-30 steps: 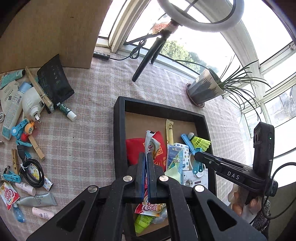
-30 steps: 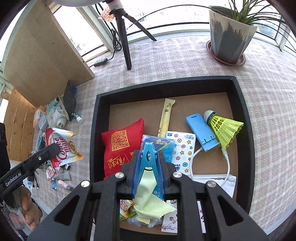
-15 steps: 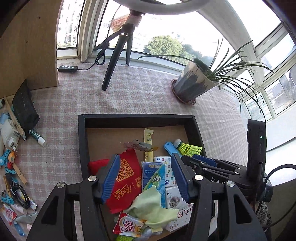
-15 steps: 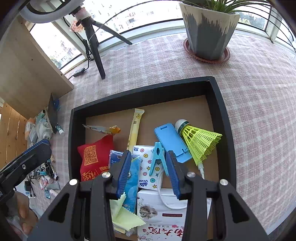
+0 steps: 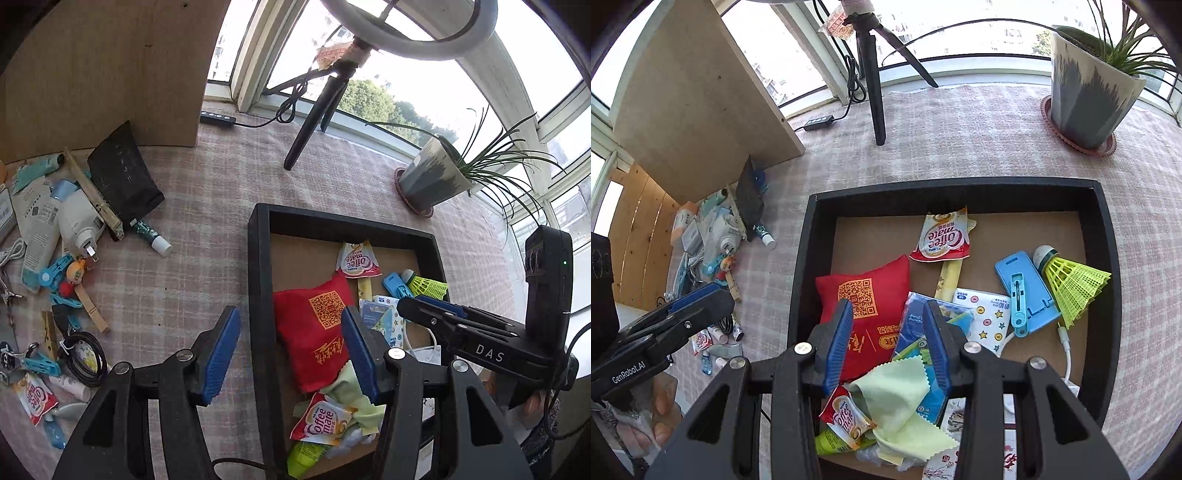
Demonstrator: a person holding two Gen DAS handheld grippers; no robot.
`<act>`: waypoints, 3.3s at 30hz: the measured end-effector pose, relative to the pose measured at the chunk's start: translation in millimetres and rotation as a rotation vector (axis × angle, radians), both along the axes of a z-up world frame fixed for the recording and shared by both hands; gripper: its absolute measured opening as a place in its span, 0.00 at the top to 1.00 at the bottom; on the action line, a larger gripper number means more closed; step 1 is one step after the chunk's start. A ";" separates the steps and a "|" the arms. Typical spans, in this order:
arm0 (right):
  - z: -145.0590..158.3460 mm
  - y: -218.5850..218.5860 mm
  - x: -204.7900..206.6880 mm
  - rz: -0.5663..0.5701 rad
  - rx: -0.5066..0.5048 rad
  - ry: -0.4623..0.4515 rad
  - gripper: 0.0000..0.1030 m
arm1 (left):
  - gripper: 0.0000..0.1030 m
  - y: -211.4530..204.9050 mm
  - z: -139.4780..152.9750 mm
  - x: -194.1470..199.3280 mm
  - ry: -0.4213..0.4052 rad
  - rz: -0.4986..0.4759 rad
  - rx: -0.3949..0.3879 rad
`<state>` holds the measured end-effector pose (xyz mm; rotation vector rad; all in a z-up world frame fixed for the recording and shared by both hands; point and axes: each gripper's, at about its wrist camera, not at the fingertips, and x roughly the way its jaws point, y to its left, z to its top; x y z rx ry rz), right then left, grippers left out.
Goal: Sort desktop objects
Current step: 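Open both tools over the tray and move them back to the black cable, then close both tools on the coiled black cable and lift it, then carry the black cable into the tray with both tools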
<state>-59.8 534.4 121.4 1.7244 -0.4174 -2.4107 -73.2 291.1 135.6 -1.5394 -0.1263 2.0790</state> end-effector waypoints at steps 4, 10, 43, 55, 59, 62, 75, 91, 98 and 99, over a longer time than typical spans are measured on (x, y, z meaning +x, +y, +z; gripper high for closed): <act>-1.2 -39.6 -8.4 0.091 -0.013 -0.003 0.62 | 0.48 -51.1 -14.4 -3.2 -0.032 0.100 -0.008; -9.5 -100.1 -22.4 0.213 -0.030 -0.027 0.62 | 0.48 -121.3 -35.0 -4.0 -0.081 0.247 0.006; -91.4 -264.1 -65.6 0.392 -0.113 -0.253 0.76 | 0.53 -169.0 -107.2 -18.4 -0.195 0.291 -0.011; -106.3 -268.3 -68.4 0.397 -0.125 -0.286 0.83 | 0.57 -168.7 -107.8 -23.2 -0.186 0.296 0.004; -98.8 -267.5 -63.8 0.398 -0.122 -0.265 0.87 | 0.57 -168.3 -105.8 -21.1 -0.178 0.286 -0.008; -90.9 -261.8 -60.1 0.392 -0.143 -0.253 0.87 | 0.57 -168.8 -100.1 -18.0 -0.176 0.285 0.006; -37.3 -188.7 -25.6 0.288 -0.146 -0.115 0.87 | 0.57 -114.4 -48.6 4.5 -0.099 0.137 0.042; -4.9 -4.9 40.7 -0.003 -0.102 -0.046 0.87 | 0.57 52.3 -19.6 49.3 -0.087 -0.224 0.056; -6.3 40.6 59.6 -0.101 -0.084 -0.049 0.74 | 0.53 95.6 -12.2 68.2 -0.072 -0.322 0.019; -7.3 45.3 61.8 -0.112 -0.072 -0.047 0.67 | 0.53 96.3 -12.1 69.4 -0.071 -0.323 0.018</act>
